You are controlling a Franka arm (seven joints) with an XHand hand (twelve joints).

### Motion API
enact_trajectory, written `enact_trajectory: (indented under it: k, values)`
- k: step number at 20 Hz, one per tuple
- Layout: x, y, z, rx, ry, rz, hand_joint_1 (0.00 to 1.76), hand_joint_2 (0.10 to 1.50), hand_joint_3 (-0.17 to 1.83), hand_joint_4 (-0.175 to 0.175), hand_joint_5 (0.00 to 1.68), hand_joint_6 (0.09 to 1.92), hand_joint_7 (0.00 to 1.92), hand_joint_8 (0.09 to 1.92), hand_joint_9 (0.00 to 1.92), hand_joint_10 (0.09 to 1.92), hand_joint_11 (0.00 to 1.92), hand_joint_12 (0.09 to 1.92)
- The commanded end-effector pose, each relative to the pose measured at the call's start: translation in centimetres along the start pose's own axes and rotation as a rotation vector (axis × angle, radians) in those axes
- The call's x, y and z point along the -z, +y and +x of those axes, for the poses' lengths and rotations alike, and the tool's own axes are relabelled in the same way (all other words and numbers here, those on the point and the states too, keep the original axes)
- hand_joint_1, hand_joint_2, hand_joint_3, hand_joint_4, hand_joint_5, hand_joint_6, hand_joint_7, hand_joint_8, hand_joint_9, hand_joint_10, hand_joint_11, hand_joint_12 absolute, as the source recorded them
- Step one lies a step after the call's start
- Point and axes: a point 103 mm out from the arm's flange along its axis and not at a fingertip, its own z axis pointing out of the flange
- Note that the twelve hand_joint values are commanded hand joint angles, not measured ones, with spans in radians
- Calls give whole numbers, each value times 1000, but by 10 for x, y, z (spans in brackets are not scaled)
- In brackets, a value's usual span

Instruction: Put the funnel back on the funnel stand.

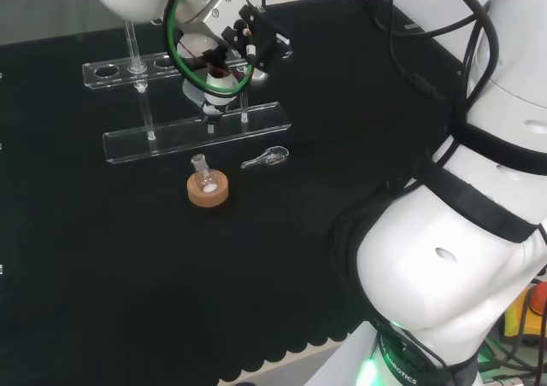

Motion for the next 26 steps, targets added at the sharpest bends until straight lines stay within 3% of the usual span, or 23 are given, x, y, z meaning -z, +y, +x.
enact_trajectory:
  k: [1,13,21,26]
  values:
    - [1,-7,-13,-31,10,14,838,741,707,-19,639,784,621,691,1102,520,481,1288]
    - [-11,-25,-75,-151,93,31,832,736,710,-19,635,792,613,701,1088,537,475,1291]
    - [-17,-27,-147,-250,183,33,832,733,711,-18,636,795,614,703,1083,543,474,1292]
    - [-15,-20,-181,-277,200,22,834,732,712,-17,636,796,616,703,1081,546,475,1293]
